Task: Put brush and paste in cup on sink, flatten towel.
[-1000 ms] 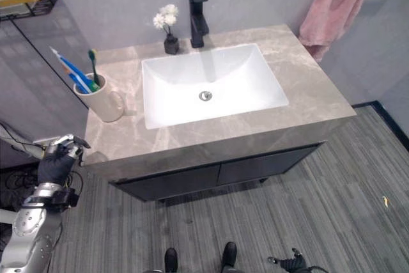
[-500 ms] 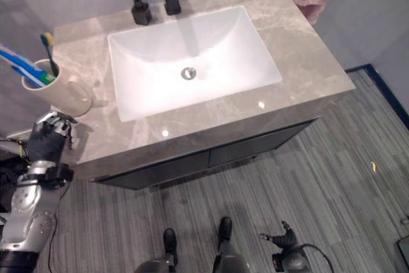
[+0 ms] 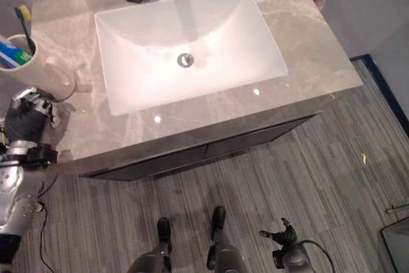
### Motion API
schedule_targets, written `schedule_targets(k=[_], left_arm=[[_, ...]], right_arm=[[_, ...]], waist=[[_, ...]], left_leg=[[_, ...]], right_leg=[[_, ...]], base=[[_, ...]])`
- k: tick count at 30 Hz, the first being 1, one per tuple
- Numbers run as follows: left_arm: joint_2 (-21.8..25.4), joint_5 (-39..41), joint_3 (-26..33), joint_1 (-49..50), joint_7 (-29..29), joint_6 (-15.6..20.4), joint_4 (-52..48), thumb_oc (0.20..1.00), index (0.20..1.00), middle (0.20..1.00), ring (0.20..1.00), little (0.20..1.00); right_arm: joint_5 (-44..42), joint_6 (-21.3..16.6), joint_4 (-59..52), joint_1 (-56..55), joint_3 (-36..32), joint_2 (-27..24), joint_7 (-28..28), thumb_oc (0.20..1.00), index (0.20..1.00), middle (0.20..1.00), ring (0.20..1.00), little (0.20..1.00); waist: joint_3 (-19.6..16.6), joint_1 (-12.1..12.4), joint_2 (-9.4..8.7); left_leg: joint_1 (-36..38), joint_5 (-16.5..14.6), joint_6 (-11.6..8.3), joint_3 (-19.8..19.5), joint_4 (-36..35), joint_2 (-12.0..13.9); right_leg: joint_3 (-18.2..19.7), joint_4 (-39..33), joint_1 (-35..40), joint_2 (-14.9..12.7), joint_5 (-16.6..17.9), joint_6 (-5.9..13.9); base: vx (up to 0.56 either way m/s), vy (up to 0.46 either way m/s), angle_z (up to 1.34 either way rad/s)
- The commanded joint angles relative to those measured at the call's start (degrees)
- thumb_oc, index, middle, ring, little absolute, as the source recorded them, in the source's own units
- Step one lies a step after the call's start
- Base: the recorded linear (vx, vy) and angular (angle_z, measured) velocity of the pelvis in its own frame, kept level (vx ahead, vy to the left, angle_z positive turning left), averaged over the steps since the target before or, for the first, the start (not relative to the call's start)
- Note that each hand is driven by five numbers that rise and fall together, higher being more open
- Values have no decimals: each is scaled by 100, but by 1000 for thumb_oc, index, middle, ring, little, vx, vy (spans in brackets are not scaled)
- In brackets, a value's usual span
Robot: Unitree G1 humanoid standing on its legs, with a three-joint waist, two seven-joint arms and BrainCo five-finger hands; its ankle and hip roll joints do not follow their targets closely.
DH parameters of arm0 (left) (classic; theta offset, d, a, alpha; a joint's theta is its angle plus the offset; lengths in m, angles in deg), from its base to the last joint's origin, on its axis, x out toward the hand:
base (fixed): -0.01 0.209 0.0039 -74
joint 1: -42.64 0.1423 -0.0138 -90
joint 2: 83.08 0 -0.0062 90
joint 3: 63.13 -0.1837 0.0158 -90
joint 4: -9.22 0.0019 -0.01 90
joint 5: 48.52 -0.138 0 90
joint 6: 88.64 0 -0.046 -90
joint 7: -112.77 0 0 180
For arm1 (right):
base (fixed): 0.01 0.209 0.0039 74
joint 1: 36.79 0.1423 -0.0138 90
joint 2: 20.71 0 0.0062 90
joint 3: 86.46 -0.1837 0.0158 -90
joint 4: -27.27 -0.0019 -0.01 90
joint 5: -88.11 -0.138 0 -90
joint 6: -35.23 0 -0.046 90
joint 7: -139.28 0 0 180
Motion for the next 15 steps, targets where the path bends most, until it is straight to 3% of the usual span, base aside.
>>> schedule_targets(k=[1,15], left_arm=[[438,158,160,-424,-148,350,189,200,200,200,200,200],[1273,414,-526,-1800,-446,447,935,200,200,200,200,200]], right_arm=[[-48,10,22,60,93,-188,137,1000,1000,1000,1000,1000],[-17,-1,-480,138,314,-343,186,1000,1000,1000,1000,1000]], waist=[[-63,-98,-56],[85,-241,-107]], left_leg=[[-268,76,-19,-442,64,179],[-727,139,-30,-575,64,147]], right_leg=[[-264,-8,184,-334,-230,615],[-288,-8,-210,-344,-115,678]], base=[[0,0,0],[18,14,6]])
